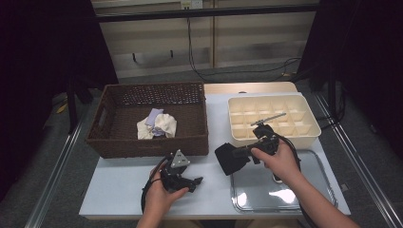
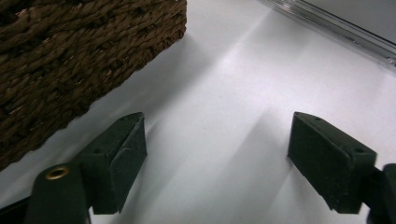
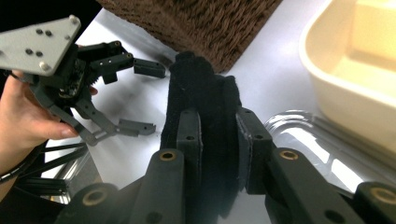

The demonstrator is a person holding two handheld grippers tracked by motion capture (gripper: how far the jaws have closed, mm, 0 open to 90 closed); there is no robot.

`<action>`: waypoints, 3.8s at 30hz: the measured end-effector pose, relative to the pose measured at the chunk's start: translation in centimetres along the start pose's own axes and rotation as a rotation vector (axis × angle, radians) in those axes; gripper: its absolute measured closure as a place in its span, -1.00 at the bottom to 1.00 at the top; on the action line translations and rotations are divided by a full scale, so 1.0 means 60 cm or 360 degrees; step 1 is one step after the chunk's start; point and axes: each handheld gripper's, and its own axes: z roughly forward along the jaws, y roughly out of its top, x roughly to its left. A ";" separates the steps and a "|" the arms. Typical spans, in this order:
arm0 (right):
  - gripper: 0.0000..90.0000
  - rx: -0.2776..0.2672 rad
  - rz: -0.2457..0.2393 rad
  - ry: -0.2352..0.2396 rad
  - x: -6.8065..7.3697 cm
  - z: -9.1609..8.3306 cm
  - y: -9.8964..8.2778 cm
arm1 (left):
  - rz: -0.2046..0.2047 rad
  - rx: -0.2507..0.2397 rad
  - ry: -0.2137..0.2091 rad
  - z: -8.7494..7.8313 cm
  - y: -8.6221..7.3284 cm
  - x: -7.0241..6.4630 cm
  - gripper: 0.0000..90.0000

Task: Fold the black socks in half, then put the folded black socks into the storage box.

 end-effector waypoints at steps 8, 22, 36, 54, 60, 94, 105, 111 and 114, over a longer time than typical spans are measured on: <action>0.63 -0.0029 -0.0007 -0.0016 0.001 -0.025 0.028 | 0.0032 -0.0034 0.0009 0.002 -0.005 -0.003 -0.61; 0.63 -0.0111 0.0044 -0.0071 -0.016 -0.065 0.063 | 0.0036 -0.0035 0.0015 0.002 -0.006 -0.004 -0.62; 0.62 -0.0166 0.0078 -0.0130 -0.033 -0.085 0.088 | 0.0038 -0.0035 0.0015 0.002 -0.006 -0.005 -0.62; 0.61 -0.0213 0.0243 -0.0238 -0.089 -0.069 0.101 | 0.0037 -0.0038 0.0014 0.002 -0.006 -0.005 -0.62; 0.61 -0.0219 0.0328 -0.0272 -0.114 -0.042 0.091 | 0.0038 -0.0035 0.0019 0.002 -0.006 -0.005 -0.62; 0.19 -0.0128 0.0210 -0.0390 -0.106 -0.013 0.075 | 0.0044 -0.0033 0.0023 0.002 -0.006 -0.004 -0.62; 0.13 -0.0019 0.0071 -0.0489 -0.084 -0.043 0.107 | 0.0044 -0.0035 0.0024 0.002 -0.006 -0.005 -0.62; 0.17 0.0052 -0.0028 -0.0582 -0.064 -0.057 0.135 | 0.0023 -0.0049 0.0021 0.003 -0.006 -0.006 -0.62; 0.22 0.0104 -0.0111 -0.0625 -0.054 -0.061 0.148 | 0.0030 -0.0048 0.0025 0.003 -0.006 -0.005 -0.62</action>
